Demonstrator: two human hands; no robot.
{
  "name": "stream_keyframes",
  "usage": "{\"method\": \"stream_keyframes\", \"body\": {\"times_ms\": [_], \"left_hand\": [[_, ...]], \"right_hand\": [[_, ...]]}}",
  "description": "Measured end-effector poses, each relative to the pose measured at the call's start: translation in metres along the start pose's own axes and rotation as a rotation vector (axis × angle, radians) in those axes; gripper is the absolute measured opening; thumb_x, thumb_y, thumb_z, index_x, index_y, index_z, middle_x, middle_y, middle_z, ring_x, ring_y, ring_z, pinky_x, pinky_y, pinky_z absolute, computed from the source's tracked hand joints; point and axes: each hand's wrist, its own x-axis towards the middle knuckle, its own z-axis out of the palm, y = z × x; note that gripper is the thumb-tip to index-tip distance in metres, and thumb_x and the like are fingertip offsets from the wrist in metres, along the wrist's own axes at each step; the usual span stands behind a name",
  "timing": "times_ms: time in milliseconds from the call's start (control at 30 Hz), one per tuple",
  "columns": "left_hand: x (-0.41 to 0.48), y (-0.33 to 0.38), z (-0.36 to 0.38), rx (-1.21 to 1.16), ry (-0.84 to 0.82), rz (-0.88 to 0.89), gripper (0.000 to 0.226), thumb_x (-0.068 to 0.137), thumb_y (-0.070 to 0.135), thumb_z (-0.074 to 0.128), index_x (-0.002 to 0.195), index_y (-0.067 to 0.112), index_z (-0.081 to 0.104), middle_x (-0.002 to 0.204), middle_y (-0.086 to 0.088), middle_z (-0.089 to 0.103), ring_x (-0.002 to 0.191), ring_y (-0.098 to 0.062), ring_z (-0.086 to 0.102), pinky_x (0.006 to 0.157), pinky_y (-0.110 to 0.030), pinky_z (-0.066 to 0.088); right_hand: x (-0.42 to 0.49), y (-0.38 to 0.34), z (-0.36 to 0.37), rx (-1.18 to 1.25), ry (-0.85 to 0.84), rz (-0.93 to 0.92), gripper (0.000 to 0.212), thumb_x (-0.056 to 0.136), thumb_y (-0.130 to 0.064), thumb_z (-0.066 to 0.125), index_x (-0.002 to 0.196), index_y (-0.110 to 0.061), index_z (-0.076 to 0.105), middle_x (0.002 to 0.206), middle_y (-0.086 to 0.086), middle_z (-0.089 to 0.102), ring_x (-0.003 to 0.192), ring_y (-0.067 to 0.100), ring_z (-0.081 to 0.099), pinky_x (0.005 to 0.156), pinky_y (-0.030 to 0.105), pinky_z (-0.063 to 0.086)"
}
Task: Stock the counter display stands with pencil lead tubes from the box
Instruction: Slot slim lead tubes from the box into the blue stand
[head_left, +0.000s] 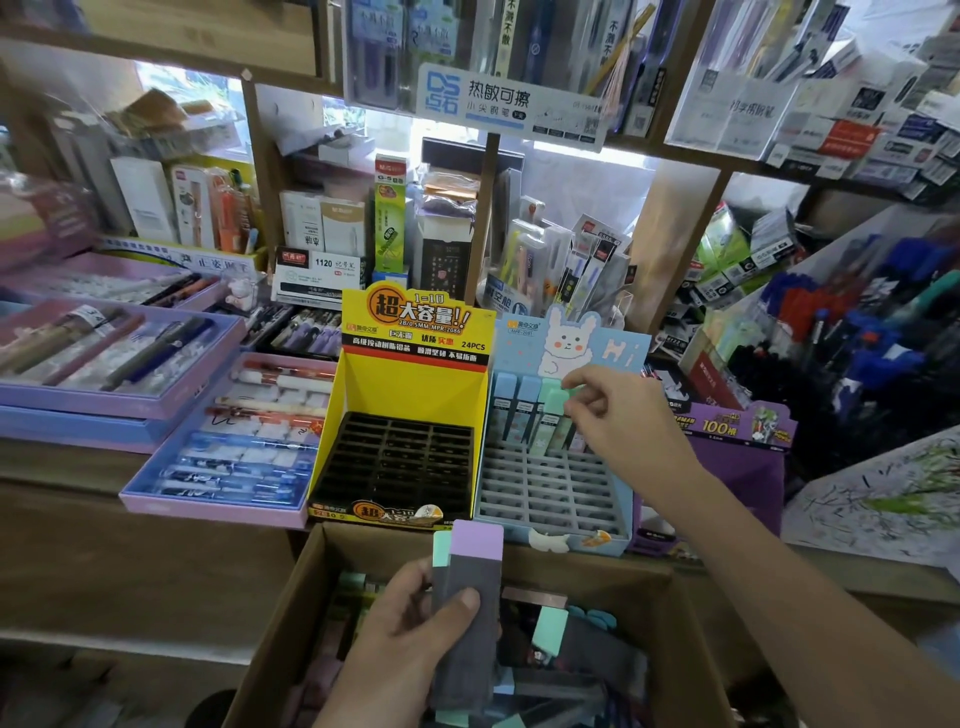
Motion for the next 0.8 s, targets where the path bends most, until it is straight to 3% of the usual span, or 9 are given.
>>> {"method": "stream_keyframes", "body": {"times_ms": [100, 200, 300, 367, 500, 600, 667, 733, 800], "left_hand": [[0.001, -0.001, -0.001, 0.035, 0.028, 0.017, 0.030, 0.079, 0.013, 0.077, 0.108, 0.015, 0.070, 0.099, -0.020, 0.076, 0.095, -0.035, 0.073, 0.079, -0.043, 0.059], [0.000, -0.001, 0.001, 0.040, 0.038, 0.030, 0.025, 0.080, 0.011, 0.078, 0.102, 0.022, 0.073, 0.098, -0.019, 0.077, 0.095, -0.036, 0.072, 0.087, -0.050, 0.059], [-0.002, 0.000, 0.004, 0.027, 0.046, 0.042, 0.029, 0.079, 0.009, 0.078, 0.105, 0.019, 0.072, 0.096, -0.021, 0.076, 0.091, -0.035, 0.073, 0.086, -0.050, 0.059], [-0.002, 0.001, 0.005, 0.030, 0.040, 0.046, 0.036, 0.071, 0.014, 0.080, 0.106, 0.017, 0.072, 0.095, -0.022, 0.076, 0.087, -0.034, 0.073, 0.085, -0.050, 0.058], [-0.005, 0.004, 0.005, -0.012, 0.065, 0.049, 0.038, 0.065, 0.020, 0.081, 0.103, 0.018, 0.074, 0.096, -0.019, 0.076, 0.088, -0.033, 0.073, 0.083, -0.048, 0.060], [-0.008, 0.010, 0.009, -0.080, 0.031, 0.014, 0.022, 0.082, 0.026, 0.071, 0.099, 0.012, 0.076, 0.097, -0.023, 0.076, 0.087, -0.038, 0.073, 0.072, -0.040, 0.060], [-0.012, 0.005, 0.007, -0.124, -0.100, 0.029, 0.035, 0.100, 0.028, 0.054, 0.092, -0.001, 0.072, 0.082, -0.024, 0.075, 0.071, -0.033, 0.074, 0.065, -0.034, 0.059], [-0.009, 0.004, 0.007, -0.173, -0.131, 0.002, 0.052, 0.105, 0.030, 0.041, 0.080, -0.002, 0.073, 0.066, -0.022, 0.071, 0.051, -0.027, 0.070, 0.056, -0.030, 0.055], [-0.003, 0.009, 0.013, -0.228, -0.107, -0.070, 0.057, 0.094, 0.043, 0.048, 0.081, -0.001, 0.081, 0.080, -0.028, 0.072, 0.060, -0.031, 0.072, 0.063, -0.036, 0.058]], "right_hand": [[-0.019, -0.015, -0.001, 0.114, -0.005, 0.001, 0.008, 0.093, -0.012, 0.072, 0.093, -0.019, 0.075, 0.074, -0.006, 0.068, 0.065, 0.005, 0.063, 0.066, 0.021, 0.057], [-0.043, -0.030, 0.005, 0.344, -0.293, 0.112, 0.010, 0.095, -0.026, 0.071, 0.085, -0.026, 0.074, 0.070, 0.000, 0.073, 0.055, 0.008, 0.067, 0.052, 0.021, 0.053], [-0.063, -0.038, 0.013, 0.311, -0.569, 0.136, 0.019, 0.096, -0.042, 0.067, 0.091, -0.025, 0.074, 0.067, -0.003, 0.074, 0.049, 0.005, 0.061, 0.048, 0.014, 0.047], [-0.072, -0.040, 0.019, 0.323, -0.675, 0.130, 0.024, 0.097, -0.041, 0.067, 0.092, -0.020, 0.075, 0.064, 0.000, 0.072, 0.047, 0.006, 0.057, 0.047, 0.016, 0.045], [-0.075, -0.037, 0.022, 0.468, -0.699, 0.189, 0.018, 0.100, -0.028, 0.066, 0.094, -0.013, 0.075, 0.063, 0.003, 0.069, 0.046, 0.009, 0.052, 0.046, 0.020, 0.042], [-0.073, -0.032, 0.019, 0.633, -0.704, 0.258, 0.015, 0.101, -0.026, 0.066, 0.099, -0.013, 0.074, 0.069, 0.009, 0.070, 0.048, 0.014, 0.053, 0.044, 0.022, 0.042], [-0.072, -0.028, 0.018, 0.745, -0.704, 0.293, 0.012, 0.101, -0.022, 0.066, 0.102, -0.011, 0.072, 0.072, 0.013, 0.070, 0.049, 0.015, 0.056, 0.043, 0.023, 0.044], [-0.071, -0.024, 0.018, 0.810, -0.709, 0.297, 0.010, 0.101, -0.018, 0.065, 0.102, -0.009, 0.070, 0.074, 0.016, 0.071, 0.051, 0.017, 0.060, 0.043, 0.024, 0.046], [-0.070, -0.020, 0.018, 0.847, -0.729, 0.284, 0.009, 0.102, -0.014, 0.063, 0.103, -0.008, 0.069, 0.077, 0.017, 0.072, 0.054, 0.019, 0.063, 0.044, 0.024, 0.049]]}}
